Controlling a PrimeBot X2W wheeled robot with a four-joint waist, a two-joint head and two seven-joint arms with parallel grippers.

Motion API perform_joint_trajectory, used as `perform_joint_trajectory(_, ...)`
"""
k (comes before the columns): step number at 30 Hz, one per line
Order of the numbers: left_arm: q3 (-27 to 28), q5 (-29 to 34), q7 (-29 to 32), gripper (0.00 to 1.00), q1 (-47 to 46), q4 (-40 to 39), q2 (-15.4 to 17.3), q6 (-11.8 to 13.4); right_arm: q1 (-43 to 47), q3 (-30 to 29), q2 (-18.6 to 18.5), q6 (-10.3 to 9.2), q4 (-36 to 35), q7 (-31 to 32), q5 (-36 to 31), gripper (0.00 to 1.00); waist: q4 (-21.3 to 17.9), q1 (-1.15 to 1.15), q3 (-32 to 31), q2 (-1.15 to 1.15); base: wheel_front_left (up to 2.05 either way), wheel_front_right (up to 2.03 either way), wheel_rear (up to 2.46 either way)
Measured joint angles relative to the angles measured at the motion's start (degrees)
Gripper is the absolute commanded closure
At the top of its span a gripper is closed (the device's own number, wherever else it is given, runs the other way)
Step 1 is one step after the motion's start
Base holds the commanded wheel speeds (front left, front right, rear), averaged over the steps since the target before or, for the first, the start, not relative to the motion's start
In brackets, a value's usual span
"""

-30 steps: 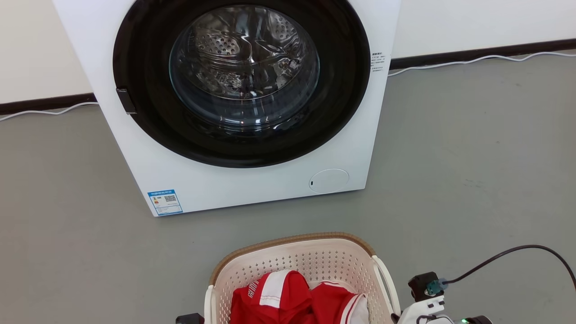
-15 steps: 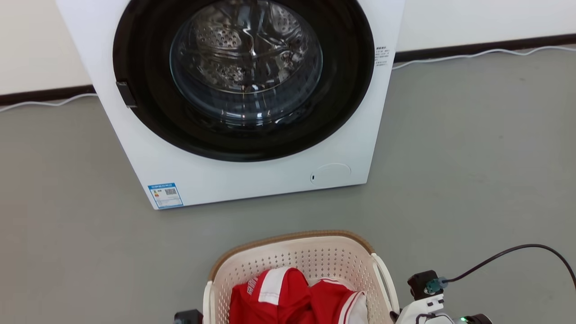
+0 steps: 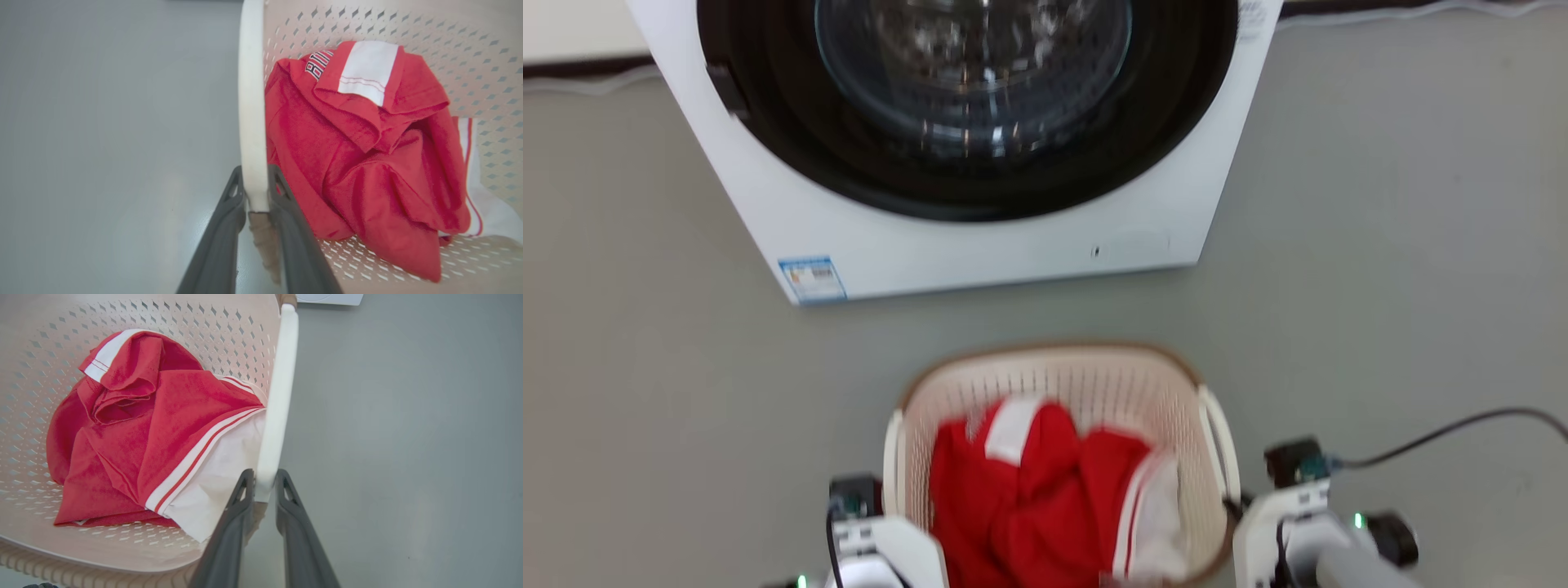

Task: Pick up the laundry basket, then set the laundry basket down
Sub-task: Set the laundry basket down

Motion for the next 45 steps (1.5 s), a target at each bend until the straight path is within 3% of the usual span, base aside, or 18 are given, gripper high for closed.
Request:
perform_joint_trajectory(19, 3.32, 5.19, -1.35, 1.00, -17.74, -1.72, 1.75, -0.88, -17.51, -9.01, 0.22, -0.15, 3.80, -8.05, -7.70, 1.00, 3.77, 0.00, 22.08, 0.00, 0.00, 0.00, 0.00)
perform_joint_trajectory(28, 8.04, 11.58, -1.60, 1.00, -24.52, -5.95, 2.49, 0.20, -25.94, -17.38, 0.00, -0.15, 5.43, -11.57, -16.50, 1.00, 5.88, 0.00, 33.47, 0.00, 0.00, 0.00, 0.00)
perform_joint_trajectory(37, 13.12, 17.28, -1.62, 1.00, -27.21, -9.58, 2.68, 1.53, -28.86, -23.88, -0.09, -0.13, 4.45, -12.52, -22.71, 1.00, 7.55, 0.00, 40.07, 0.00, 0.00, 0.00, 0.00)
perform_joint_trajectory(45, 18.80, 23.64, -1.62, 1.00, -27.84, -12.30, 3.08, 0.86, -28.98, -26.74, -0.05, -0.08, 1.42, -13.29, -25.36, 1.00, 7.99, 0.00, 43.52, 0.00, 0.00, 0.00, 0.00)
